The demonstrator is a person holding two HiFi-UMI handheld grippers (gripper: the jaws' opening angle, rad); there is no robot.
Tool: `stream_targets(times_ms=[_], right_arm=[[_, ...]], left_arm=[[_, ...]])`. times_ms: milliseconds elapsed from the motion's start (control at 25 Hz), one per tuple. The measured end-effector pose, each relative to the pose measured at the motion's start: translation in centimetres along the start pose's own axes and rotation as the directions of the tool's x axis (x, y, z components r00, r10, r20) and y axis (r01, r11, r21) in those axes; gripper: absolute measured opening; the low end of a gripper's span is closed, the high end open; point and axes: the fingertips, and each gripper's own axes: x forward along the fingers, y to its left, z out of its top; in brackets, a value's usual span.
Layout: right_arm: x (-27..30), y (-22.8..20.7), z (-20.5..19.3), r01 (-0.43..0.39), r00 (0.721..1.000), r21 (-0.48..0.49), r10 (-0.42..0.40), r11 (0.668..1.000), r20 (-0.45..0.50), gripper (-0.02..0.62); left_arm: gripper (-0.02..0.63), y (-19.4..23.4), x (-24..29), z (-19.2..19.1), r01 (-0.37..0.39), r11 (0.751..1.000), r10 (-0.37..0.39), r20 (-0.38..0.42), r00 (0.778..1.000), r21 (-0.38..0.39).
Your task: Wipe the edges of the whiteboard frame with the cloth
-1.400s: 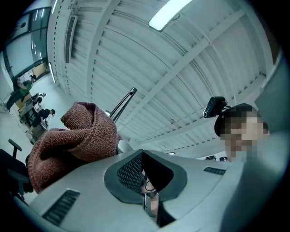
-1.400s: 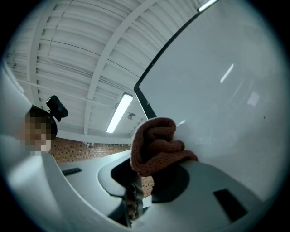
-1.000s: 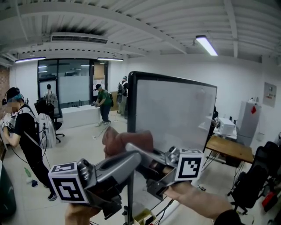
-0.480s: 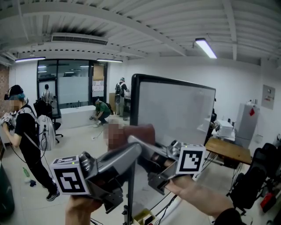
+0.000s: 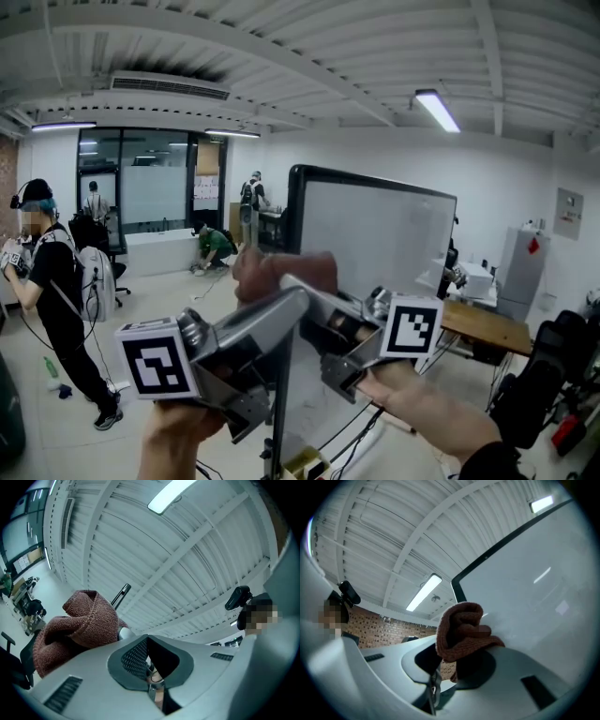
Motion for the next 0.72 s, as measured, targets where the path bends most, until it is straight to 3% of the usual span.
stream_targets(times_ms=[720], right_arm=[[1.0,0.3,2.5,0.062,0.998,-0.075,-0.06,0.995,0.018,0.078]], left_arm=[[-0.003,-0.3,0.9,2.3,0.03,1.0,-0.03,-0.003,1.0,-0.001]])
